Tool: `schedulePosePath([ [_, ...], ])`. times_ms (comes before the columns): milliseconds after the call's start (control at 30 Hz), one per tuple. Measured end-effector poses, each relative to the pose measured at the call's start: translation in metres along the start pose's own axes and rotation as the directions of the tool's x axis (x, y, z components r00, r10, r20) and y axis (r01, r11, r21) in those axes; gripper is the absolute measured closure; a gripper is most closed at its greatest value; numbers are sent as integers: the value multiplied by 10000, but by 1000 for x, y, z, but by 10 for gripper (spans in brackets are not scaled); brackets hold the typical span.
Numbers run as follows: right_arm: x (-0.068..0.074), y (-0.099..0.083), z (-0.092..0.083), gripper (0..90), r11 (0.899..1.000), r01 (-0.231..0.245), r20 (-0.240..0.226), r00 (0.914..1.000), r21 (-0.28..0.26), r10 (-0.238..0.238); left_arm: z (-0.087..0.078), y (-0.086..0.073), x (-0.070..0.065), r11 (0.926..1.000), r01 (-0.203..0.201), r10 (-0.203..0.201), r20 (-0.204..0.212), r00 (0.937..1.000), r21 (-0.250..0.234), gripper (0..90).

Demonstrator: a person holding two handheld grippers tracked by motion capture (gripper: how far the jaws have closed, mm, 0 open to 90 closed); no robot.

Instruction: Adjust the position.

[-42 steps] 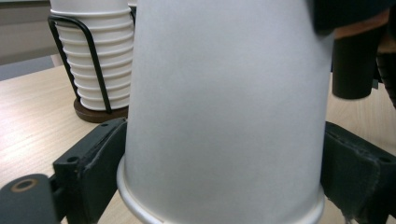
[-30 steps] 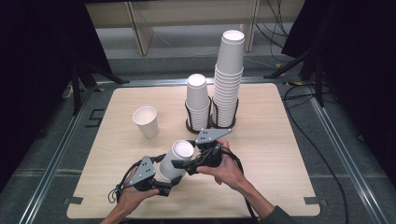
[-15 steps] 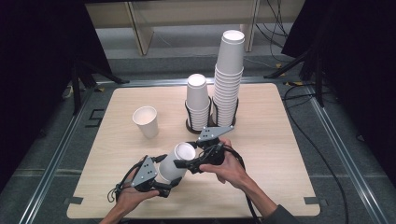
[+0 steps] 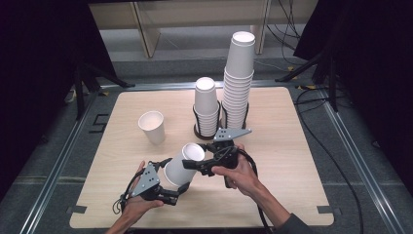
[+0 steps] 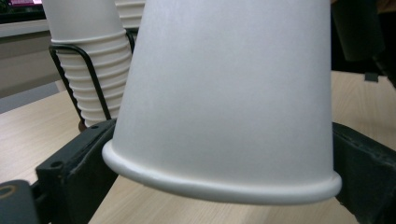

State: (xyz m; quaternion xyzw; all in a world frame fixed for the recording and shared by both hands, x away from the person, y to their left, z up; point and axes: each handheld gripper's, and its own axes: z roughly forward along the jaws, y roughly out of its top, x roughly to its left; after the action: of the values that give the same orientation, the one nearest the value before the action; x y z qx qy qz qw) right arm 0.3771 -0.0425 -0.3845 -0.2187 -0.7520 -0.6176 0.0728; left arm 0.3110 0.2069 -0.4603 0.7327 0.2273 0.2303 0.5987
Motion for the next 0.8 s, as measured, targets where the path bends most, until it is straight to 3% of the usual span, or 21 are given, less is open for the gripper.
schedulePosePath([
  [67,-1,0,-1,248,9997,-201,-155,9997,-124,199,1,0,0,9994,77,-75,50,10000,-352,35],
  [200,0,0,0,248,9988,-367,-356,9987,-323,355,0,1,-1,9995,114,-117,-104,9999,-285,21],
  [267,1,0,0,248,9982,-439,-453,9981,-402,421,-1,2,-1,9984,98,-101,-50,9999,-558,0],
  [300,2,0,0,248,9973,-688,-522,9964,-273,674,-2,2,-2,9983,38,-45,-122,9999,-582,0],
  [400,2,0,1,249,9968,-748,-610,9955,-292,729,-4,3,-1,9979,-59,51,-122,9999,-649,0],
  [467,2,0,0,248,9967,-736,-607,9956,-341,714,-3,3,-1,9957,39,-38,6,10000,-927,49],
  [500,1,0,0,248,9975,-574,-607,9966,-414,549,-5,4,0,9981,-57,55,-39,10000,-608,51],
  [533,1,0,-1,247,9969,-721,-634,9955,-307,701,-5,4,1,9984,-113,112,-28,9999,-548,57],
  [567,-1,-1,0,246,9975,-554,-639,9966,-436,525,-6,5,1,9988,-130,129,-24,9999,-465,61],
  [600,0,-1,-1,245,9965,-808,-655,9947,-222,792,-6,5,1,9990,-186,186,-7,9998,-413,66],
  [633,-2,-1,-1,244,9980,-554,-601,9968,-299,535,-6,5,1,9990,-187,190,60,9998,-407,71],
  [800,-5,-2,-2,242,9974,-708,-816,9942,-115,696,-7,5,3,9990,-406,409,150,9991,-170,80],
])
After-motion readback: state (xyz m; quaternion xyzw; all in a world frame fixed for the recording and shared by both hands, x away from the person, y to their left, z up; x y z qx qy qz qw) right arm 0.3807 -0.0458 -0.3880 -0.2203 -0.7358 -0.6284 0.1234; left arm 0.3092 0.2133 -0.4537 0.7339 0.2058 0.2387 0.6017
